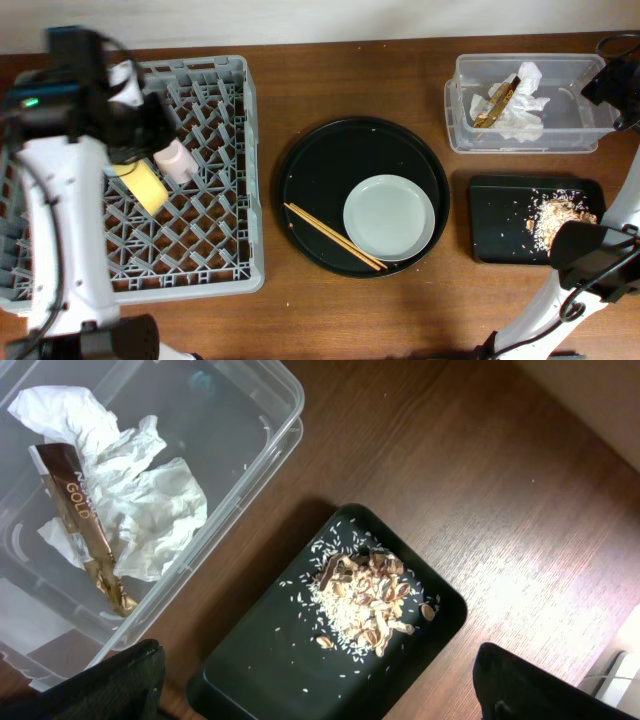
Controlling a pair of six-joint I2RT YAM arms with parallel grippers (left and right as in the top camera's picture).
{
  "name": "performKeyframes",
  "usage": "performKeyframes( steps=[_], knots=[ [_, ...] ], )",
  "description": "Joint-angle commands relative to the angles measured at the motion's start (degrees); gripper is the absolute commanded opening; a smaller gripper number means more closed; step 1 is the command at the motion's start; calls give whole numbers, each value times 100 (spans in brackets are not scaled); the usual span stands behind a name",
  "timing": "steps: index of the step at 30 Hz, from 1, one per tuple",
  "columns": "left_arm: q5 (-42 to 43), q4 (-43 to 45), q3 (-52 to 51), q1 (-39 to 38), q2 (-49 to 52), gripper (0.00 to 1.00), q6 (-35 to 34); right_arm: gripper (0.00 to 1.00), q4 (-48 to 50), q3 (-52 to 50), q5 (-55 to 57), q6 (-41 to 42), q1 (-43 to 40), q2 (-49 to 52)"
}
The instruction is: Sort waste into correct bins and load items into the dishwasher rack
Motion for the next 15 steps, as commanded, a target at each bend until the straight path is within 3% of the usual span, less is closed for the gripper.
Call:
performKeyframes(
  steps=[1, 15],
  knots=[
    [-1755, 83, 15, -354, 374, 0, -874, 99, -20, 0, 72, 50, 0, 20],
    [-1862, 138, 15, -376, 1473, 1, -870, 99, -20, 0, 72, 50, 0, 20]
  ],
)
